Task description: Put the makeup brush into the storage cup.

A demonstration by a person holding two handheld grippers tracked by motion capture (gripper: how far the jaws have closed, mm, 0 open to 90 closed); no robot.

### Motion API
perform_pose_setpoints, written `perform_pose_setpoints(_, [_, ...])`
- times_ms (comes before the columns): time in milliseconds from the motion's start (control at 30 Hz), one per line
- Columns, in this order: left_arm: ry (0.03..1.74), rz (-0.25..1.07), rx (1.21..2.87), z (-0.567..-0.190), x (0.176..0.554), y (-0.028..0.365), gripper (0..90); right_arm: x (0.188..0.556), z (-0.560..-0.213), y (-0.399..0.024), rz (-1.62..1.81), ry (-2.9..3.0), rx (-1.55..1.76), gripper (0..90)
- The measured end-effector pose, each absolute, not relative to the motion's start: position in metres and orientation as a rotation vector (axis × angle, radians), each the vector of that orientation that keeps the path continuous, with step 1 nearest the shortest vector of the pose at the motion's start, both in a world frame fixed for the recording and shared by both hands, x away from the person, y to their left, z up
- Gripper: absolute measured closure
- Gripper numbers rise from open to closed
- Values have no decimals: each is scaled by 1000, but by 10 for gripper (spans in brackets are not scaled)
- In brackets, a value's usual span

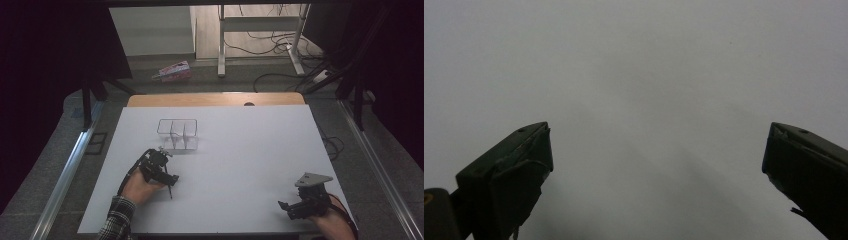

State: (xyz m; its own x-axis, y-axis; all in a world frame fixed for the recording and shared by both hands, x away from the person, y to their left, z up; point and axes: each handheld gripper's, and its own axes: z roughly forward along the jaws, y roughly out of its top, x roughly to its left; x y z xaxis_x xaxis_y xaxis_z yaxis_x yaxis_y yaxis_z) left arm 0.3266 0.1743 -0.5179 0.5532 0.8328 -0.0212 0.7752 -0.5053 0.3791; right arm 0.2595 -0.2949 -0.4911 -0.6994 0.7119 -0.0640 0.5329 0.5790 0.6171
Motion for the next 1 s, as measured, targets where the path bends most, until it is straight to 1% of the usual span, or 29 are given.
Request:
perform_pose_setpoints(67, [1319,225,2455,-519,327,174,105,259,-491,-295,830,2509,1020,0])
perform_pose_setpoints(100, [1319,213,2470,-522,326,173,146,259,-491,-295,829,2509,1019,0])
perform_pose_setpoints(133, [1336,168,2450,-521,325,175,176,259,-491,-295,828,2510,1018,0])
perform_pose_setpoints(167, [1336,168,2450,-521,325,175,221,259,-491,-295,828,2510,1018,0])
perform_pose_setpoints(200, [1347,164,2447,-521,325,176,249,260,-492,-295,819,2512,1020,0])
perform_pose_setpoints(233, [1372,160,2442,-520,324,175,249,260,-492,-295,819,2512,1020,0])
perform_pose_setpoints(267, [1414,143,2447,-516,323,174,354,260,-492,-294,802,2512,1020,1])
perform_pose_setpoints(300, [1414,143,2447,-516,323,174,421,260,-492,-294,802,2512,1020,1])
perform_pose_setpoints(367, [1446,124,2444,-513,323,173,587,260,-493,-295,794,2513,1022,5])
perform_pose_setpoints(433, [1443,111,2452,-512,324,176,852,260,-492,-295,794,2512,1023,5])
perform_pose_setpoints(467, [1415,85,2456,-512,324,180,862,260,-492,-295,793,2510,1023,6])
perform_pose_setpoints(500, [1403,28,2415,-514,326,188,863,259,-492,-295,795,2512,1024,7])
perform_pose_setpoints(533, [1396,14,2405,-515,326,190,864,260,-492,-295,792,2511,1023,7])
perform_pose_setpoints(833, [1358,28,2412,-514,325,191,864,260,-492,-294,797,2514,1019,11])
perform_pose_setpoints(1000, [1328,-6,2391,-512,323,192,863,259,-492,-295,804,2515,1020,11])
